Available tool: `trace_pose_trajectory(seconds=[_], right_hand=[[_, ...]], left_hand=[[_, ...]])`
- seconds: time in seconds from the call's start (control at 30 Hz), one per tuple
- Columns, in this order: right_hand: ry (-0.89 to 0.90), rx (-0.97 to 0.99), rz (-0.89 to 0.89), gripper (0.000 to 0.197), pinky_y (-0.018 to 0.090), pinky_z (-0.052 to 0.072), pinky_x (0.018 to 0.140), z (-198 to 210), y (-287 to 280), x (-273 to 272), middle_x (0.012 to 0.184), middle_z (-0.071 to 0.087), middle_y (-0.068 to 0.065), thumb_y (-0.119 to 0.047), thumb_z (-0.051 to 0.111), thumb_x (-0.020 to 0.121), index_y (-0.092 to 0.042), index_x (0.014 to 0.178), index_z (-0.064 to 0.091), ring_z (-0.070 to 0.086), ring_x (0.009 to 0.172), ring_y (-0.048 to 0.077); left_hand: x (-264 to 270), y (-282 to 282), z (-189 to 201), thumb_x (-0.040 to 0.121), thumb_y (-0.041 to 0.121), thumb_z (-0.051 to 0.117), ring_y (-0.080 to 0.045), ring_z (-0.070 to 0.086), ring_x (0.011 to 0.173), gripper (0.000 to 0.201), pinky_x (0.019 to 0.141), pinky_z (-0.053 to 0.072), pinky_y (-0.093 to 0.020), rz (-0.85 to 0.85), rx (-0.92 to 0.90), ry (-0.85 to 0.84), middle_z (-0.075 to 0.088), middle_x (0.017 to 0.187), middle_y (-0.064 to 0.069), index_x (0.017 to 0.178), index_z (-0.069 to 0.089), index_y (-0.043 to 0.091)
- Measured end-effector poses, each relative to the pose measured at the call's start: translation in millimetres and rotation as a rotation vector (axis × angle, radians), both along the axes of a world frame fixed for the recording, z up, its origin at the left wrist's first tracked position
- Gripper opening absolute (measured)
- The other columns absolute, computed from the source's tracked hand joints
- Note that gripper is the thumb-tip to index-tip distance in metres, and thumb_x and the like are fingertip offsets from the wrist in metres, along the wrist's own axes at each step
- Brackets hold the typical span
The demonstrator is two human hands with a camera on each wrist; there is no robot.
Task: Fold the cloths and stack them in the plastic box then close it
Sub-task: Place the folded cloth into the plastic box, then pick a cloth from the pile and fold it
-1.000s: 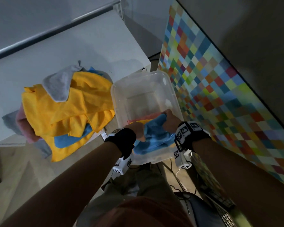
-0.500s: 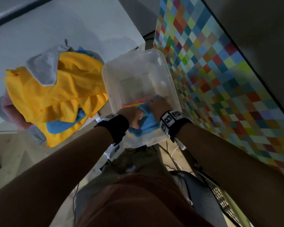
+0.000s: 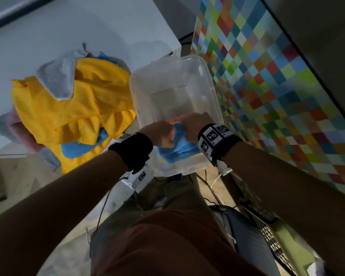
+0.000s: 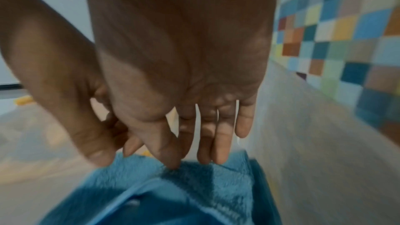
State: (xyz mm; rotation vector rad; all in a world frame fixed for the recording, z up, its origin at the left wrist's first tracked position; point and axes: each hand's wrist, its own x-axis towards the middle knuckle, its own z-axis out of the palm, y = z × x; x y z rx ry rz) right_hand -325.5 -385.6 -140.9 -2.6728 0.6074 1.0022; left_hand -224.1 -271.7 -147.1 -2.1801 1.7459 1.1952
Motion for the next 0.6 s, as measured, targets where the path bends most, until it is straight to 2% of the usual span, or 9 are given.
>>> trace_pose_trajectory(seconds=[0.07, 0.13, 0.2, 0.3, 0.37, 0.4, 0.47, 0.53, 0.6], right_hand=[[-0.057, -0.023, 0.009, 0.037, 0.039, 0.044, 0.094, 20.1, 3.4, 17.8, 0.123, 0.063, 0.003, -0.024, 0.06, 0.086, -0.023, 0.124, 0.06, 0.06, 0.117, 0.026], [-0.052, -0.016, -0.015, 0.026, 0.035, 0.046, 0.079, 33.6, 7.9, 31.3, 0.112, 0.067, 0.005, -0.023, 0.063, 0.085, -0.017, 0.111, 0.066, 0.064, 0.106, 0.028], [-0.061, -0.016, -0.024, 0.022, 0.032, 0.043, 0.072, 46.2, 11.6, 42.2, 0.107, 0.067, 0.005, -0.024, 0.062, 0.084, -0.016, 0.104, 0.067, 0.066, 0.1, 0.028], [-0.017, 0.001, 0.0, 0.024, 0.032, 0.052, 0.077, 58.5, 23.0, 52.5, 0.102, 0.069, 0.006, -0.024, 0.063, 0.077, -0.014, 0.098, 0.069, 0.068, 0.099, 0.027], [0.076, 0.022, -0.014, 0.028, 0.035, 0.051, 0.088, 60.9, 32.3, 52.2, 0.111, 0.067, 0.01, -0.023, 0.063, 0.086, -0.011, 0.111, 0.068, 0.064, 0.111, 0.032], [0.109, -0.002, -0.005, 0.025, 0.034, 0.048, 0.088, 61.3, 37.0, 51.2, 0.111, 0.066, 0.01, -0.021, 0.061, 0.091, -0.01, 0.113, 0.067, 0.062, 0.114, 0.033], [0.046, -0.04, -0.016, 0.015, 0.028, 0.046, 0.079, 57.8, 44.9, 52.1, 0.101, 0.067, 0.008, -0.019, 0.061, 0.09, -0.009, 0.098, 0.068, 0.065, 0.107, 0.03], [-0.025, -0.047, -0.12, 0.022, 0.025, 0.041, 0.076, 62.1, 58.6, 63.5, 0.109, 0.067, 0.011, -0.024, 0.058, 0.092, -0.007, 0.102, 0.068, 0.064, 0.104, 0.028], [-0.045, -0.051, -0.187, 0.033, 0.032, 0.046, 0.084, 74.1, 77.1, 81.8, 0.118, 0.065, 0.012, -0.034, 0.058, 0.093, -0.009, 0.111, 0.067, 0.062, 0.107, 0.03]], left_hand=[[16.5, 4.1, 20.4, 0.083, 0.024, 0.067, -0.029, 0.065, 0.096, 0.02, 0.081, 0.041, -0.027, 0.063, -0.156, 0.023, 0.072, 0.099, -0.009, 0.095, 0.073, 0.01], [35.4, 14.0, 36.9, 0.079, 0.022, 0.066, -0.031, 0.066, 0.085, 0.016, 0.072, 0.042, -0.028, 0.096, -0.291, 0.018, 0.072, 0.087, -0.009, 0.086, 0.072, 0.009], [58.5, 29.2, 46.0, 0.079, 0.022, 0.07, -0.028, 0.065, 0.08, 0.011, 0.066, 0.041, -0.027, 0.157, -0.306, -0.014, 0.068, 0.078, -0.006, 0.083, 0.07, 0.012], [95.9, 59.3, 51.1, 0.081, 0.025, 0.073, -0.023, 0.064, 0.079, 0.011, 0.065, 0.04, -0.025, 0.26, -0.309, -0.053, 0.059, 0.072, 0.002, 0.081, 0.068, 0.016], [116.6, 83.9, 52.7, 0.082, 0.027, 0.071, -0.019, 0.062, 0.077, 0.01, 0.065, 0.043, -0.028, 0.329, -0.305, -0.056, 0.059, 0.071, 0.005, 0.079, 0.066, 0.019], [127.2, 97.8, 52.9, 0.082, 0.028, 0.07, -0.016, 0.06, 0.075, 0.011, 0.064, 0.046, -0.03, 0.367, -0.303, -0.059, 0.059, 0.071, 0.006, 0.078, 0.065, 0.02], [147.7, 127.4, 50.4, 0.082, 0.03, 0.069, -0.014, 0.059, 0.073, 0.012, 0.065, 0.05, -0.033, 0.461, -0.309, -0.098, 0.062, 0.073, 0.005, 0.08, 0.065, 0.019], [167.5, 160.5, 41.6, 0.083, 0.03, 0.068, -0.018, 0.059, 0.077, 0.012, 0.066, 0.049, -0.033, 0.55, -0.304, -0.149, 0.062, 0.076, 0.003, 0.082, 0.065, 0.018], [185.0, 193.6, 26.8, 0.081, 0.029, 0.069, -0.026, 0.059, 0.084, 0.014, 0.066, 0.044, -0.033, 0.606, -0.258, -0.189, 0.059, 0.079, -0.002, 0.086, 0.064, 0.017]])
